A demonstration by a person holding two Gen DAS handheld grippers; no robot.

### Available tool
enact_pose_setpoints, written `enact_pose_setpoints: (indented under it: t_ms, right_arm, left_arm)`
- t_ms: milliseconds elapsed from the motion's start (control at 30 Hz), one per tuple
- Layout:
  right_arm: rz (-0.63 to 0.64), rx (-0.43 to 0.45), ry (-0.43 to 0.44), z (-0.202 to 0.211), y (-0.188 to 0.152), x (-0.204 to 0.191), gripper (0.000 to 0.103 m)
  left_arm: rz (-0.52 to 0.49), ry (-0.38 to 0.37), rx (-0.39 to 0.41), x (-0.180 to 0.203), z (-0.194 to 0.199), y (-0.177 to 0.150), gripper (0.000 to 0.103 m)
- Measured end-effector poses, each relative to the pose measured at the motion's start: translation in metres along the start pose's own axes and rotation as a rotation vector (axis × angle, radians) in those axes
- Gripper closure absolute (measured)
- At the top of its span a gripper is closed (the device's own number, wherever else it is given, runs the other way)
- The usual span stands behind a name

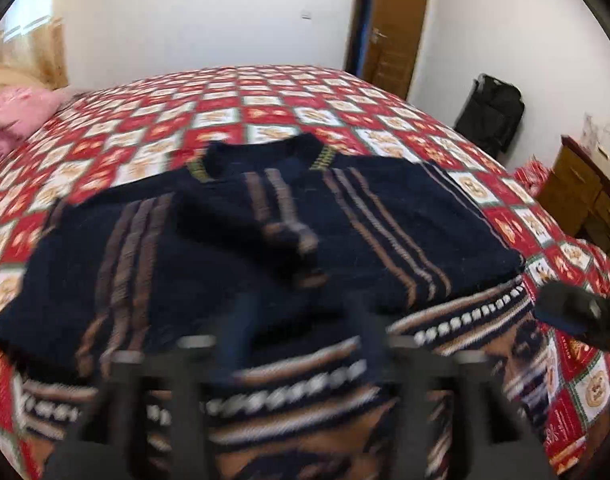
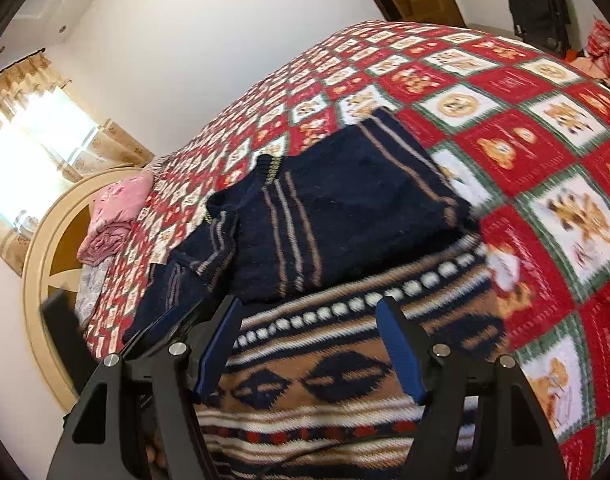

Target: Fold small clothes

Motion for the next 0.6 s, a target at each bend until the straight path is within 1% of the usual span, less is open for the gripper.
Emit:
enact_pose_setpoints:
  t_ms: [67,100,167,200,233,333,400,467,533,567,600]
  right_arm:
    - [0.046,-0.023,0.067,-0.006,0.008,-0.023,0.032]
    - [0.084,-0.027,0.066,-0.010,0.012,-0.036,0.031]
    - [0.171,-0.016,0.050,-0.019,0.015,-0.062,0.031]
    - [0.231,-0.012,0.057,-0.025,0.013,-0.081,0.031]
    - [0.285,-0.008,0.059,-0.030,0.011,-0.097,0.031]
    - [0.488,-0.005,0.045,-0.055,-0.002,-0.148,0.031]
    - [0.583,0.001,0.000,-0.076,-0.009,-0.169,0.031]
    - [0.634,0.027,-0.073,-0.095,-0.009,-0.179,0.031]
    - [0.683,0.047,-0.143,-0.112,-0.009,-0.181,0.031]
    - [0.702,0.045,-0.184,-0.119,-0.009,-0.179,0.031]
    - [0.698,0.035,-0.211,-0.124,-0.009,-0.175,0.035]
  left_arm:
    - [0.017,0.032,0.058,-0.014,0.025,-0.001,0.026]
    - [0.023,0.043,0.077,-0.023,0.038,-0.002,0.026]
    - [0.053,0.107,0.109,-0.045,0.060,-0.004,0.025]
    - [0.080,0.152,0.133,-0.061,0.074,-0.004,0.025]
    - [0.106,0.181,0.146,-0.073,0.083,-0.004,0.025]
    - [0.177,0.233,0.167,-0.102,0.099,-0.008,0.025]
    - [0.222,0.270,0.181,-0.120,0.111,-0.013,0.025]
    - [0.263,0.283,0.202,-0.132,0.121,-0.017,0.025]
    - [0.287,0.294,0.213,-0.142,0.130,-0.021,0.025]
    - [0.295,0.315,0.222,-0.147,0.136,-0.022,0.025]
    - [0.301,0.324,0.227,-0.152,0.141,-0.024,0.025]
Point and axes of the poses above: each gripper's, at about its wrist camera, not at the fingertips, and z roughly against the way its jaws point, x to its right, y to its top, the point moved 8 cm from there along -z, roughly the way its jaws point, and after that the axes turned 15 degrees about -y, right-handed, at the moved point
